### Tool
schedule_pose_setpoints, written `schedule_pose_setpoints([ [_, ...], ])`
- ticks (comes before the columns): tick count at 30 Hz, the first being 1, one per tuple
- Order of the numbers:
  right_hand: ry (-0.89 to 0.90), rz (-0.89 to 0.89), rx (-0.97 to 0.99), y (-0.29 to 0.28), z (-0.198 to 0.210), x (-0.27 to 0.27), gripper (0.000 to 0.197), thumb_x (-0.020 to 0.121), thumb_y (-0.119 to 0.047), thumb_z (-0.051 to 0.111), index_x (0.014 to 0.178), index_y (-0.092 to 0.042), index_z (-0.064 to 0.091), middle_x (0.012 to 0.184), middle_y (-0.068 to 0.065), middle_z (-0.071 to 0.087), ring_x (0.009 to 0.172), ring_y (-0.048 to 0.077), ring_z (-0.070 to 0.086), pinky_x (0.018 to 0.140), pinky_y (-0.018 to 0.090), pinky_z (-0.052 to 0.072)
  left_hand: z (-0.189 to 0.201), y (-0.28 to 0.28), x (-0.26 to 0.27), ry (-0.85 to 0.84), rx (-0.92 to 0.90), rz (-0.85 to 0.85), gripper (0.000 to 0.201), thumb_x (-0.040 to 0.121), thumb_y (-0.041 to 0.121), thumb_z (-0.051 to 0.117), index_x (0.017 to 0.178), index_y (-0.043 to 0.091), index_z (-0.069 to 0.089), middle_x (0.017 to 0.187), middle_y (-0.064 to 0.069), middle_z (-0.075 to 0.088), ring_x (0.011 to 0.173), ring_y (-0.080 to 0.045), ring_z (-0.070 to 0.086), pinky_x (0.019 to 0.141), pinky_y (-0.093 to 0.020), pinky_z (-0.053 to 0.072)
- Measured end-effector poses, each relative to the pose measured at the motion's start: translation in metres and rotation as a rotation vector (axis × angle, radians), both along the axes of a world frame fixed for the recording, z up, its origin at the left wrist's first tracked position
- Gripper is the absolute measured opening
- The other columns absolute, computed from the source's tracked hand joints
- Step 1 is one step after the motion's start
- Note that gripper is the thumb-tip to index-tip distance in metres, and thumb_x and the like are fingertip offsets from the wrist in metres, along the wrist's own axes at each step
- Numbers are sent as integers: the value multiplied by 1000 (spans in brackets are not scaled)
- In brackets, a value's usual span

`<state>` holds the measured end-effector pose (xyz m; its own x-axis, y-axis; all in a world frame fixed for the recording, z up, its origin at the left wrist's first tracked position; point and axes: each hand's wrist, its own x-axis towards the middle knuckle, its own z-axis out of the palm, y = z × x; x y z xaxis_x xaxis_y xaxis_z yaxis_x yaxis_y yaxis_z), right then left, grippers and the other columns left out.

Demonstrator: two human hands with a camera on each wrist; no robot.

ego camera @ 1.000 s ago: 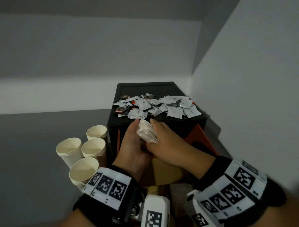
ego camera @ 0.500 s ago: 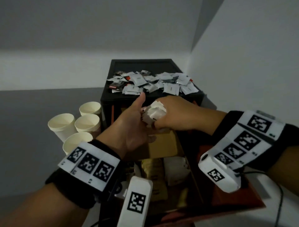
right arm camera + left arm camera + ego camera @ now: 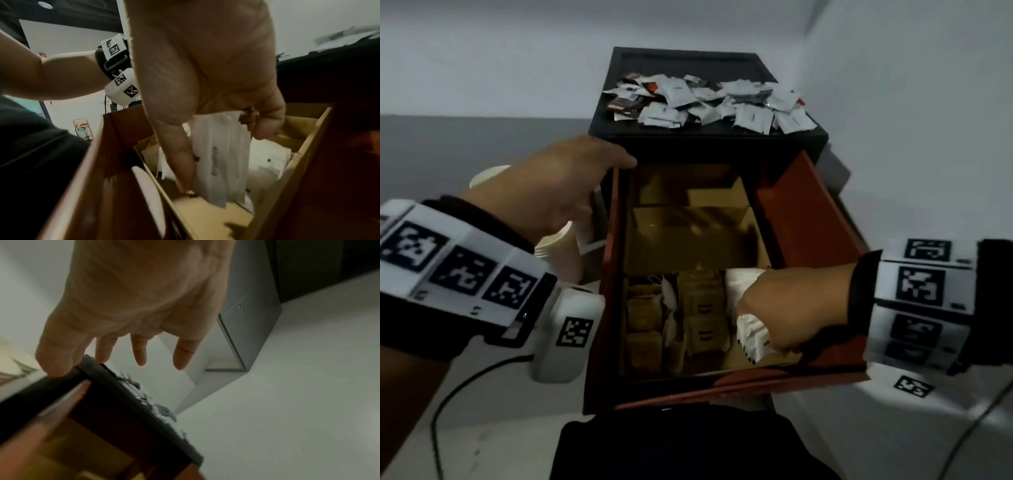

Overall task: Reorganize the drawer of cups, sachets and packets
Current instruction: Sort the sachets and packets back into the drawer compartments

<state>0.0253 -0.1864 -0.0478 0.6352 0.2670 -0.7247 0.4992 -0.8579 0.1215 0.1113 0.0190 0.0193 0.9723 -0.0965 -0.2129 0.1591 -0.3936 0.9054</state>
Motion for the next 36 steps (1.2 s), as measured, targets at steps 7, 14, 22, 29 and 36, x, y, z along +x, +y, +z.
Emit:
schedule_pose_setpoints([
  [7, -44, 52, -92, 2, -4, 10, 44, 76, -12, 67, 120, -8, 62, 88, 12, 63, 74, 25, 60, 43, 23, 21, -36, 6, 9, 240, 234, -181, 46, 90, 7, 53, 131, 26, 48, 109, -7, 59, 93, -21, 56, 74, -32, 46],
  [14, -70, 70, -62, 5, -8, 10, 26, 76, -19, 67, 101, -13, 60, 81, 0, 53, 75, 18, 50, 50, 24, 34, -39, 6, 11, 242, 284, -254, 62, 93, -2, 46, 142, 33, 33, 109, -9, 55, 75, -18, 52, 55, -29, 44],
  [22, -114, 347, -144, 10, -10, -2, 18, 90, -42, 54, 92, -25, 62, 96, -9, 63, 95, 15, 59, 81, 29, 53, -41, 11, 16, 242, 291, -308, 65, 94, -4, 45, 145, 34, 28, 118, -9, 55, 68, -16, 53, 40, -21, 46],
  [29, -50, 604, -122, 26, -17, 3, 42, 93, -17, 50, 134, -14, 40, 127, 11, 41, 83, 25, 52, 50, 29, 33, -46, 16, 22, 242, 253, -332, 68, 93, -4, 46, 145, 36, 28, 99, -3, 59, 66, -14, 55, 44, -22, 47],
  [36, -9, 506, -157, 32, -16, 11, 46, 87, -23, 61, 130, -14, 46, 126, 7, 43, 73, 18, 47, 46, 26, 27, -48, 18, 25, 253, 228, -343, 70, 92, -4, 49, 145, 37, 29, 115, -7, 58, 73, -17, 58, 56, -28, 48],
])
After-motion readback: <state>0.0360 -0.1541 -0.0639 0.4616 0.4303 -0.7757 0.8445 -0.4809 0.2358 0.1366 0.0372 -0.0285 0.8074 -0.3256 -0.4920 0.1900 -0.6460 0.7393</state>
